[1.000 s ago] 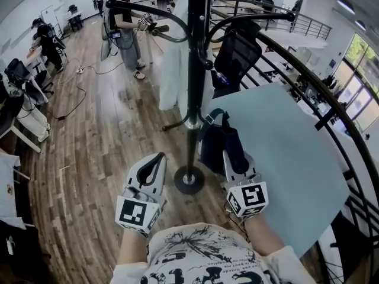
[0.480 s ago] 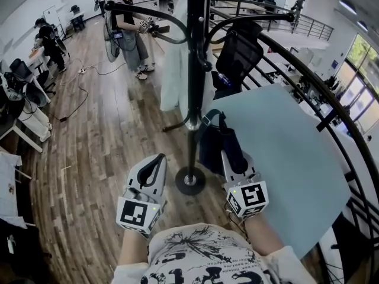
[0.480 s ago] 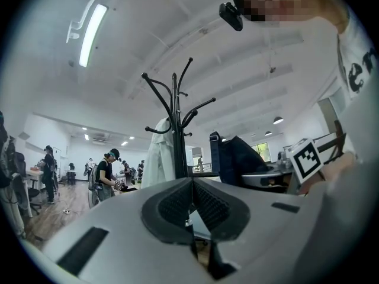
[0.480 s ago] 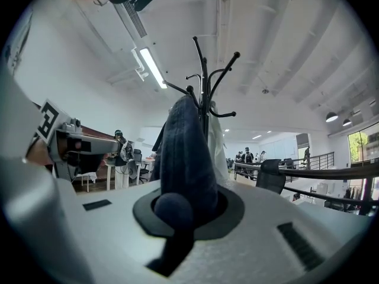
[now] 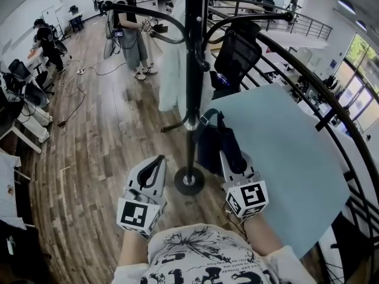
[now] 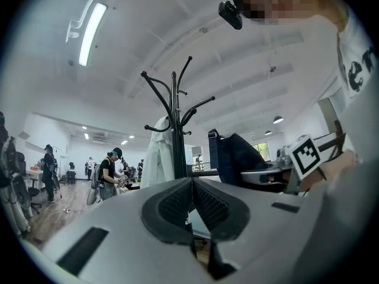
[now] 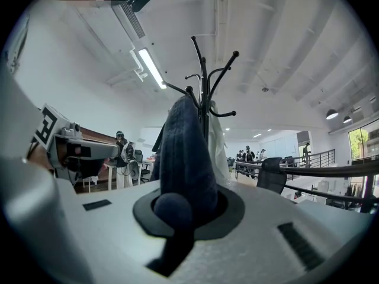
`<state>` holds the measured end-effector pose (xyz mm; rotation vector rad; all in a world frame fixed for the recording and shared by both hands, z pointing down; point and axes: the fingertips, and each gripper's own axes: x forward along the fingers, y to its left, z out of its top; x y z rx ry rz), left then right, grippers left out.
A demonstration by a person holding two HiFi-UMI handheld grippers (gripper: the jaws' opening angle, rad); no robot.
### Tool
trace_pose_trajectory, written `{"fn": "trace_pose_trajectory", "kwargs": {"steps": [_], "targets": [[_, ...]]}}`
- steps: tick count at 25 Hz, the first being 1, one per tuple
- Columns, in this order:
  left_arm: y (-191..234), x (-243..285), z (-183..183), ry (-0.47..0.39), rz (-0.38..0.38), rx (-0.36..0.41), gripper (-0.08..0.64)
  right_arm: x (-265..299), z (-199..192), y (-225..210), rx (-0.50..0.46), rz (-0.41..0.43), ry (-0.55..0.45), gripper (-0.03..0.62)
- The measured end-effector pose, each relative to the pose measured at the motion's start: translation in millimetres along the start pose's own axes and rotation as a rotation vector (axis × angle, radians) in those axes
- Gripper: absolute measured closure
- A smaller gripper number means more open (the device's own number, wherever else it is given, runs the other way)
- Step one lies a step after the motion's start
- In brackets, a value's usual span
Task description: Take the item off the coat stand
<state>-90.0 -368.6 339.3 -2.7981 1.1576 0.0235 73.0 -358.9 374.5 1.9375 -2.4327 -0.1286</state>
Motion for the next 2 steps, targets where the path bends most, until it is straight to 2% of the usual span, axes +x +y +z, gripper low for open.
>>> {"fn": "trace_pose_trajectory", "kwargs": {"steps": [2], "targets": [[0.9,-1.7,-1.2,0.004,0.001,-0.003,0.555,-0.3,-0.3,1.6,0.003,-0.002,0.003,0.583]]}}
